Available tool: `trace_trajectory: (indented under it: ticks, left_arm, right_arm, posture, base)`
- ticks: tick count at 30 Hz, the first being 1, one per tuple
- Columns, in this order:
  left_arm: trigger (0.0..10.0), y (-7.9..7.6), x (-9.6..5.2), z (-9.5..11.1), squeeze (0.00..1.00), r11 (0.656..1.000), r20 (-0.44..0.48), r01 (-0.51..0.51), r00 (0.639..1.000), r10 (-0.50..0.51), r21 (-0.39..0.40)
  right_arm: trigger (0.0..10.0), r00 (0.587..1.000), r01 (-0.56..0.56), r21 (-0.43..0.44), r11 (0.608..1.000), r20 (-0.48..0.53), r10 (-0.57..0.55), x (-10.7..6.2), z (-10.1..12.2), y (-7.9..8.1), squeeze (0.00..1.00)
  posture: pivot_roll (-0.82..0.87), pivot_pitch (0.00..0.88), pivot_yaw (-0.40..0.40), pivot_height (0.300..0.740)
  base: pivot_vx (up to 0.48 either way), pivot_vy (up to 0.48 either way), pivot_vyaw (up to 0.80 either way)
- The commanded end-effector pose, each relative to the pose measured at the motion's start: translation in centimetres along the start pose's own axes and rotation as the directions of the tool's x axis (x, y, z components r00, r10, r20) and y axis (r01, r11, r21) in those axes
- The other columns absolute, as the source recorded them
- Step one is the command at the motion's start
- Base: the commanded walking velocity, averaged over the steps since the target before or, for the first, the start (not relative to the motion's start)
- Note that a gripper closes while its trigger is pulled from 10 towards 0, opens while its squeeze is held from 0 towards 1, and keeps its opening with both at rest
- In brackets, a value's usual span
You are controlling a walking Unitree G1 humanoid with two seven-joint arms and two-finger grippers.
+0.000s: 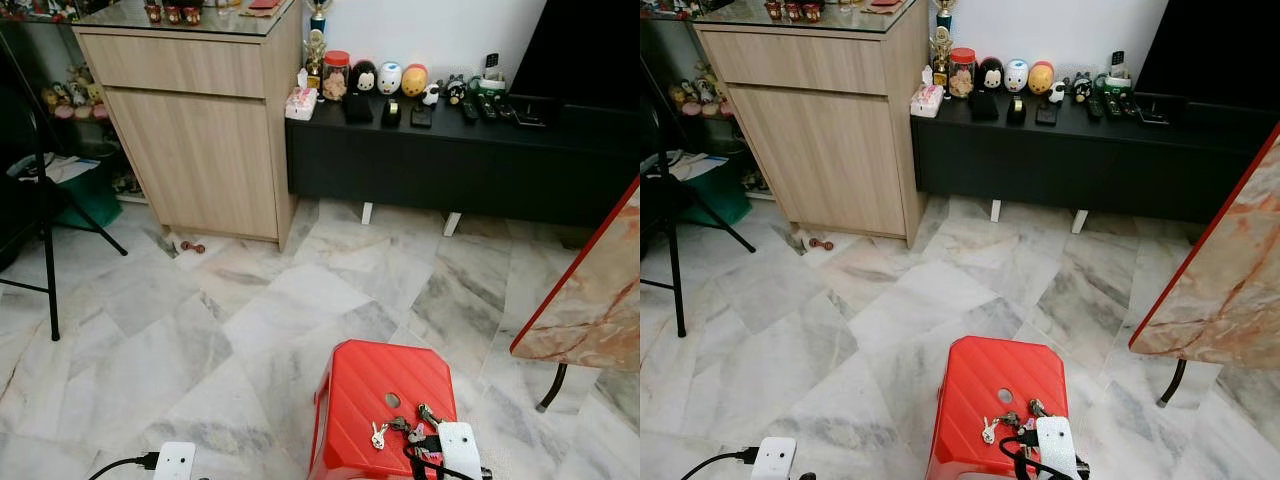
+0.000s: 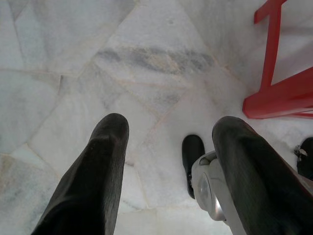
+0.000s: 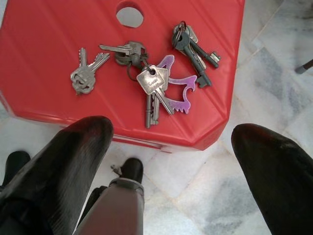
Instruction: Hang keys on a hook
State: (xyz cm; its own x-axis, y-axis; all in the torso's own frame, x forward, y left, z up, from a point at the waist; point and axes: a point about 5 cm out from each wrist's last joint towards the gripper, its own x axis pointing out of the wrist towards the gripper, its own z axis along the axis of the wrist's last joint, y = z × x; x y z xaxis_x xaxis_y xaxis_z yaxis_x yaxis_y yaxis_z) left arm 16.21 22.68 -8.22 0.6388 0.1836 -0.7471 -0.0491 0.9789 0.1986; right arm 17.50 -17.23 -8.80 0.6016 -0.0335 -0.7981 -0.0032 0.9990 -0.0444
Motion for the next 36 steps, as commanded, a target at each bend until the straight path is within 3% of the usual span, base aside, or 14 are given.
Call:
trace_trajectory:
  ticks: [1, 6, 22, 28, 36]
  left_arm:
    - [10.0, -0.1, -0.1, -0.4, 0.0, 1.0, -0.02, 0.003, 1.0, -0.003, 0.007]
    - [10.0, -0.1, -0.1, -0.4, 0.0, 1.0, -0.021, 0.004, 1.0, -0.003, 0.007]
    - [10.0, -0.2, -0.1, -0.5, 0.0, 1.0, -0.022, 0.004, 1.0, -0.004, 0.006]
    - [10.0, -0.2, -0.1, -0.6, 0.0, 1.0, -0.025, 0.006, 1.0, -0.006, 0.008]
    - [10.0, -0.2, -0.2, -0.6, 0.0, 1.0, -0.026, 0.006, 1.0, -0.006, 0.009]
  right_arm:
    - [10.0, 1.0, -0.011, -0.013, 1.0, 0.013, 0.012, 0.1, 0.4, 0.2, 0.0]
    - [10.0, 1.0, -0.007, -0.018, 1.0, 0.026, 0.007, 0.1, 0.6, 0.3, 0.0]
    - [10.0, 0.999, -0.023, -0.013, 1.0, 0.044, 0.023, 0.4, 1.8, 0.5, 0.0]
    - [10.0, 0.997, -0.022, -0.007, 1.0, 0.075, 0.022, 0.5, 2.5, 0.6, 0.0]
    - [10.0, 0.996, -0.003, 0.016, 1.0, 0.088, 0.002, 0.5, 2.8, 0.3, 0.0]
  posture:
    - [0.11, 0.039, -0.063, 0.735]
    - [0.11, 0.039, -0.062, 0.696]
    - [0.11, 0.042, -0.062, 0.696]
    - [0.11, 0.042, -0.061, 0.662]
    - [0.11, 0.046, -0.061, 0.662]
  base:
    - [0.0, 0.0, 0.0]
    - [0.0, 0.0, 0.0]
    - [0.0, 0.0, 0.0]
    - [0.0, 0.0, 0.0]
    - [0.0, 0.0, 0.0]
